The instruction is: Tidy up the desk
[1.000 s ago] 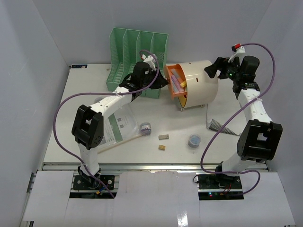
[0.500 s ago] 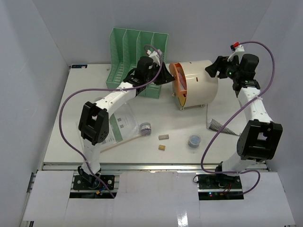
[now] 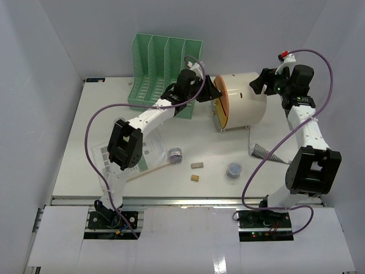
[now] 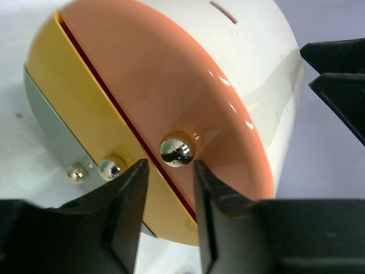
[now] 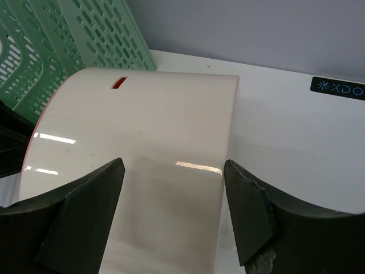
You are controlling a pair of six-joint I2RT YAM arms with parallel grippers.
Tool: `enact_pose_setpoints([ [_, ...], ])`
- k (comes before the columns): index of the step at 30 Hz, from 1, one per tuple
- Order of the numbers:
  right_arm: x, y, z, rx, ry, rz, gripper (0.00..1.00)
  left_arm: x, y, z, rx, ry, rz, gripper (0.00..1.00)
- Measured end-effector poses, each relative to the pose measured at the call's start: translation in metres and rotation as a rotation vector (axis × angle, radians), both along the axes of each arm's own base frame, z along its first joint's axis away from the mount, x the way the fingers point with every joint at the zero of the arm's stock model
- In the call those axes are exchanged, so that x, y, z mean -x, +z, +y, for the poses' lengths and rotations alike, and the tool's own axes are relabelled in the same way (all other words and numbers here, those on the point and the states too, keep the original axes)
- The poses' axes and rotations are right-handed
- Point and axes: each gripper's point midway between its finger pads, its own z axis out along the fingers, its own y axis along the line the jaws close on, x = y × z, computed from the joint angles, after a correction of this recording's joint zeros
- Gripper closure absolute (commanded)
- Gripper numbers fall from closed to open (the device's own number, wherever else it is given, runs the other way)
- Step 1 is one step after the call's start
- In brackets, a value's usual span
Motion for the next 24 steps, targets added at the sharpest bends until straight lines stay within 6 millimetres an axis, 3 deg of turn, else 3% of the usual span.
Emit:
enact_pose_setpoints([
  [6,0.036,0.029,0.014,0.069,0.063,-0.089,0.16,0.021,-0.002,0.013,-0.045,0.006,-0.082,0.24],
  [10,0.069,0.071,0.017,0.129,0.079,-0.224,0.14,0.045,0.018,0.030,-0.053,-0.011,-0.165,0.20],
  [13,0.090,0.088,0.015,0.167,0.074,-0.304,0.12,0.053,0.036,0.045,-0.018,-0.025,-0.244,0.20],
  [19,0.139,0.069,0.020,0.223,0.197,-0.356,0.07,0.051,0.028,0.059,-0.016,-0.105,-0.302,0.25],
  [24,0.188,0.002,0.050,0.161,0.449,-0.287,0.10,0.040,-0.009,0.041,-0.064,-0.223,-0.357,0.26],
])
